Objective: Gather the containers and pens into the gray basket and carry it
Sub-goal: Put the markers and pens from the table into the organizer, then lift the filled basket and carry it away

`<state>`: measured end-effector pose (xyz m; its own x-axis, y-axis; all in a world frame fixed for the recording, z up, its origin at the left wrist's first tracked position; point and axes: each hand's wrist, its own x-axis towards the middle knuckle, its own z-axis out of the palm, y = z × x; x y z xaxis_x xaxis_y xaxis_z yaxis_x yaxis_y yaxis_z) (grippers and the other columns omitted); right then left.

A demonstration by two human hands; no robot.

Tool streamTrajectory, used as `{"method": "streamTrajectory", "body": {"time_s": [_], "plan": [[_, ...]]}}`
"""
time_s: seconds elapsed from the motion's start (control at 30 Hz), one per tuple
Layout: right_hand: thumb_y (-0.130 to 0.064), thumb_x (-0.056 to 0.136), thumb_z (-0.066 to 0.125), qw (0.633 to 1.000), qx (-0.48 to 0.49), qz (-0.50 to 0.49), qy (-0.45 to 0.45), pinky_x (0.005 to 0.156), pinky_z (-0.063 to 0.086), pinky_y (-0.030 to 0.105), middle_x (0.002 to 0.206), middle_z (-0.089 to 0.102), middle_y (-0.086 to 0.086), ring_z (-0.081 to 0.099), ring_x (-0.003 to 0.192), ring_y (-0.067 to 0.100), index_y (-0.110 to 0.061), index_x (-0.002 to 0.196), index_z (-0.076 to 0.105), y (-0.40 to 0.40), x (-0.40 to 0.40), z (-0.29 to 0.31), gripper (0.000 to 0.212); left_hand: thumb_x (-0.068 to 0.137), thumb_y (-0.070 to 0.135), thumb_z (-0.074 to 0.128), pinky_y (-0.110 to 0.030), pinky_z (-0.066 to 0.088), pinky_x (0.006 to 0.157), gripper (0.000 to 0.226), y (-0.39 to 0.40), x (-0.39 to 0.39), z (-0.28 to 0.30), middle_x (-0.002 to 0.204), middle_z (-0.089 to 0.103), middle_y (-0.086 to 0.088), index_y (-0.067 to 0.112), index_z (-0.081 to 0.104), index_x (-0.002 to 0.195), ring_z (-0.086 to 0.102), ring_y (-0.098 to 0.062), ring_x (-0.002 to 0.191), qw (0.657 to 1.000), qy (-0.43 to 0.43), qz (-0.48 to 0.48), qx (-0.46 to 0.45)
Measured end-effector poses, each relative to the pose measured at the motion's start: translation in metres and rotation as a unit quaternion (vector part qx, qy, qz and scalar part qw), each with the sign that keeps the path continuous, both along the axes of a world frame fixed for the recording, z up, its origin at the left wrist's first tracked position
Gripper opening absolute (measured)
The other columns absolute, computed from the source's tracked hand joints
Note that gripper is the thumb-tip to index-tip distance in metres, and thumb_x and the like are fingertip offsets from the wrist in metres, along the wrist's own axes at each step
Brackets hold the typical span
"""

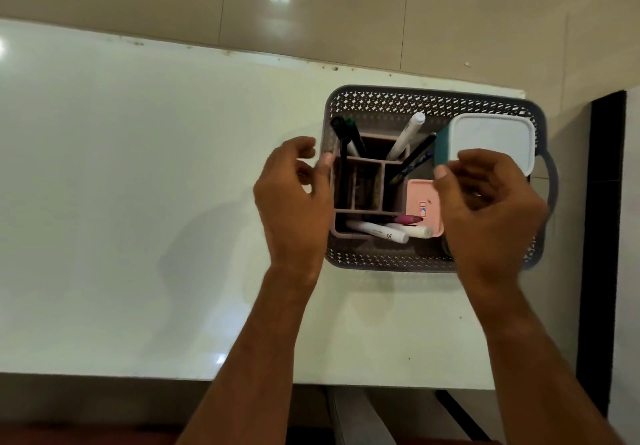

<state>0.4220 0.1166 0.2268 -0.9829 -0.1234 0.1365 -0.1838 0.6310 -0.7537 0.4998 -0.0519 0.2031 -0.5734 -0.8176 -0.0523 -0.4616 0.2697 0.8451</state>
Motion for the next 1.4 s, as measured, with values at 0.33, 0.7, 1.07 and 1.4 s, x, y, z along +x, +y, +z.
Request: {"method": "streamTrajectory", "body": {"time_s": [0.33,0.7,1.07,1.4], "plan": [[-0.029,0.098,0.068,0.994,-0.075,-0.078,-0.009,0.094,0.056,0.024,0.112,0.071,0.008,0.068,0.102,0.006,-0.003,0.122,0.068,0.129,-0.075,-0.024,0.036,0.097,0.02,0.064,-0.035,0.052,0.109,0.029,-0.011,0.006,-0.025,0.12,0.075,0.004,0.015,0.072,0.125,0.069,-0.007,0.115,0.931,0.03,0.083,0.355],[-0.009,0.101,0.055,0.94,-0.249,-0.023,-0.234,0.108,0.053,0.039,0.135,0.067,0.014,0.066,0.123,0.025,-0.008,0.139,0.06,0.168,-0.089,-0.075,0.038,0.103,0.021,0.053,-0.033,0.06,0.092,0.031,0.011,0.002,-0.039,0.121,0.076,-0.002,0.016,0.07,0.13,0.072,-0.019,0.114,0.923,0.087,-0.026,0.375],[-0.012,0.106,0.049,0.905,-0.329,0.014,-0.268,0.108,0.051,0.032,0.147,0.061,0.005,0.054,0.14,0.024,-0.013,0.147,0.055,0.17,-0.088,-0.09,0.041,0.103,0.02,0.053,-0.027,0.061,0.087,0.032,0.025,0.006,-0.057,0.119,0.077,0.0,0.018,0.07,0.131,0.073,-0.018,0.113,0.931,0.09,0.002,0.353],[-0.014,0.106,0.051,0.895,-0.352,0.048,-0.269,0.107,0.052,0.032,0.147,0.061,0.003,0.055,0.14,0.024,-0.017,0.146,0.057,0.176,-0.096,-0.086,0.041,0.103,0.011,0.051,-0.026,0.06,0.081,0.032,0.033,0.001,-0.048,0.113,0.079,-0.004,0.015,0.073,0.125,0.075,-0.021,0.107,0.933,0.089,0.009,0.349]]}}
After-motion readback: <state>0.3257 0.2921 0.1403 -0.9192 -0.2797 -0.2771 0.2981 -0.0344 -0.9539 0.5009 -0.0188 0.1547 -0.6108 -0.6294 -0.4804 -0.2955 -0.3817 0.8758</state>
